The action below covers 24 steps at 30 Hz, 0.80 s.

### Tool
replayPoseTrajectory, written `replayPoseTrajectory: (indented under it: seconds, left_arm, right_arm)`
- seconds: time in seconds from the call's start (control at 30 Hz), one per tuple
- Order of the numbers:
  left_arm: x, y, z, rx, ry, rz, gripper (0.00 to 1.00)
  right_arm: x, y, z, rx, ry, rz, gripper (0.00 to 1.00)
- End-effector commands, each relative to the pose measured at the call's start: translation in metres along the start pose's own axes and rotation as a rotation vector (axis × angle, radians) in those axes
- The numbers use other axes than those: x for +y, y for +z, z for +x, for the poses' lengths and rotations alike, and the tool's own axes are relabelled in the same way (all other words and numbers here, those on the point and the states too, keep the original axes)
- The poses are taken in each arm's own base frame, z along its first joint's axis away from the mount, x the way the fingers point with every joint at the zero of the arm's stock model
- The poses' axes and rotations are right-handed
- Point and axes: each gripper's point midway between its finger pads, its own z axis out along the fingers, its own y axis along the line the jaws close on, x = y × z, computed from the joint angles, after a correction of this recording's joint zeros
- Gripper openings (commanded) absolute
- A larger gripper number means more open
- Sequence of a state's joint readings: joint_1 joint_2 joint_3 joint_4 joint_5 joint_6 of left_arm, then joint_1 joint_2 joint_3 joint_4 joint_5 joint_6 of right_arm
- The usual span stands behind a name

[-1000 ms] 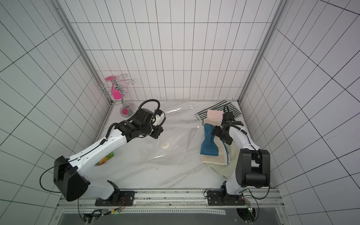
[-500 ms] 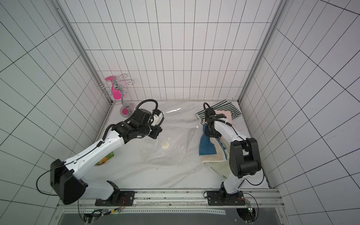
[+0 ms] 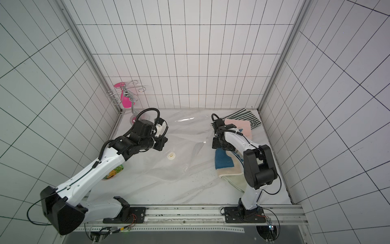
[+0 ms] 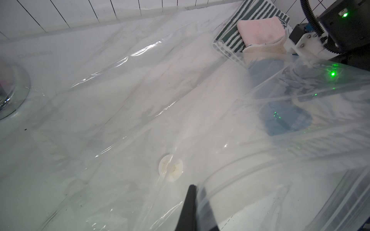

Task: Place the folded towel into the vacuum bag
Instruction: Pick up the towel from the center of the board.

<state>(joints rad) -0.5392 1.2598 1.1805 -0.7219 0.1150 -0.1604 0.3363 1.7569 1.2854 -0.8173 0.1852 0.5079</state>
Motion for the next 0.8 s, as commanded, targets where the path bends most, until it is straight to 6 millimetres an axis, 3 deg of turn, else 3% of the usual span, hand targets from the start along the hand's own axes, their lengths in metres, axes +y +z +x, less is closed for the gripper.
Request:
replayPoseTrajectory:
  seconds: [0.0, 0.13, 0.3, 0.47, 0.57, 0.7, 0.77]
  left_arm:
    - [0.003, 0.000, -0.004, -0.018, -0.010, -0.007, 0.00]
    - [0.004, 0.001, -0.007, -0.014, -0.016, -0.008, 0.00]
    - [0.007, -0.002, -0.010, -0.025, -0.021, -0.011, 0.00]
    - [0.003, 0.000, -0.011, -0.022, -0.028, 0.013, 0.00]
    - [0.003, 0.002, -0.010, -0.017, -0.027, 0.013, 0.00]
    - [-0.002, 0.004, -0.008, -0.011, -0.026, 0.044, 0.00]
    - [-0.003, 0.004, -0.009, -0.010, -0.024, 0.051, 0.00]
  right_arm:
    - [0.023, -0.005, -0.006, -0.012, 0.014, -0.063, 0.98]
    - [0.034, 0.006, 0.000, 0.001, -0.021, -0.039, 0.99]
    - [0.002, 0.034, 0.011, 0.025, -0.092, 0.168, 1.00]
    - [-0.013, 0.044, 0.011, 0.041, -0.160, 0.282, 0.92]
    - [-0.018, 0.042, 0.010, 0.023, -0.158, 0.312, 0.83]
    - [-0.022, 0.024, 0.004, -0.029, -0.147, 0.307, 0.75]
    - [-0.022, 0.011, 0.000, -0.056, -0.140, 0.279, 0.64]
